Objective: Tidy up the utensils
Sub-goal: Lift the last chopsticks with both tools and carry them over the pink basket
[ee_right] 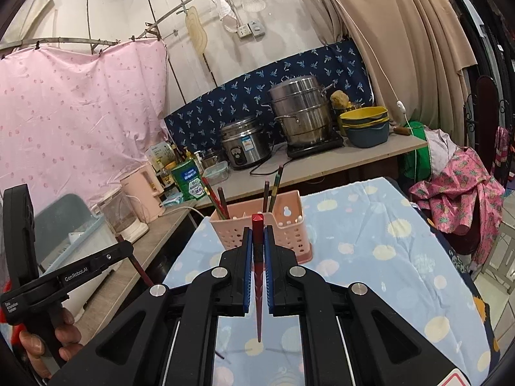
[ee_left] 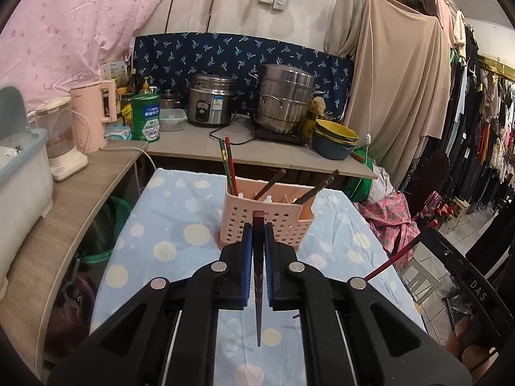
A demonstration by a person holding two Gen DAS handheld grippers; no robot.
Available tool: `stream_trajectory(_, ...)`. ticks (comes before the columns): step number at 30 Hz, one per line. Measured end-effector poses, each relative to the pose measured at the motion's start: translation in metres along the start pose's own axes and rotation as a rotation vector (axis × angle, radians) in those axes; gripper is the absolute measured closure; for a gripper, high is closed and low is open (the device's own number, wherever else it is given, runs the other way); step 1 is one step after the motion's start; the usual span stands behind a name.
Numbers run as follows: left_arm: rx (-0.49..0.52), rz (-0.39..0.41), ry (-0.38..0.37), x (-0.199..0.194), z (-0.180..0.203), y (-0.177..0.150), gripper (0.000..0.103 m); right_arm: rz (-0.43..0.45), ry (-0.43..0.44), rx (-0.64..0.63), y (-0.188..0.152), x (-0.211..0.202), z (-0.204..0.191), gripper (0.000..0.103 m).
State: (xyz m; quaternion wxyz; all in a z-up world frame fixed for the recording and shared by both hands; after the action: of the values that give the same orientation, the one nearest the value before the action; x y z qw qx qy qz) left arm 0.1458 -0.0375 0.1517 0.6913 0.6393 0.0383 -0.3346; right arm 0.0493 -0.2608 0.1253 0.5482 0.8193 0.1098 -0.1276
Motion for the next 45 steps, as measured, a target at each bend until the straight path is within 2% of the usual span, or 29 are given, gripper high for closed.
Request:
stream_trajectory(9,0.005,0.125,0.029,0.005,-0.003,0.063,0.096,0.102,0.015,-0.015,0.062,0.027,-0.006,0.096)
stream_trajectory(14,0.009,0.191,0.069,0.014,-0.005,0.096,0.096,0.132,0.041,0.006,0.093,0.052,-0.006,0.096)
stream_trajectory(22,0.031,0.285,0.096,0.031,0.000,0.140,0.096,0.177,0.037,-0.023,0.127,0.086,-0.018,0.096)
stream_trajectory(28,0.034,0.285,0.099,0.062,0.001,0.146,0.096,0.164,0.015,-0.034,0.135,0.118,-0.016,0.096)
stream_trajectory(37,0.027,0.196,0.115,0.117,-0.008,0.126,0.096,0.087,-0.012,-0.041,0.119,0.160,-0.008,0.096)
stream_trajectory(45,0.004,0.134,0.115,0.140,-0.017,0.105,0.096,0.030,-0.021,-0.057,0.100,0.180,-0.005,0.096)
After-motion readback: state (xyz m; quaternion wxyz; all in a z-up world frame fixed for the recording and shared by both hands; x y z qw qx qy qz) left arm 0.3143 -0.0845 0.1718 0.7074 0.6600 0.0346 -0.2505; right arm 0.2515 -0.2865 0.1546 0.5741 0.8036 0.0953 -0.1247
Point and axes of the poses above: each gripper's, at about its wrist camera, not at the fingertips, and x roughly the way its jaws point, z to its right, y to its top, the point moved 1 cm from there along x, roughly the way its jaws point
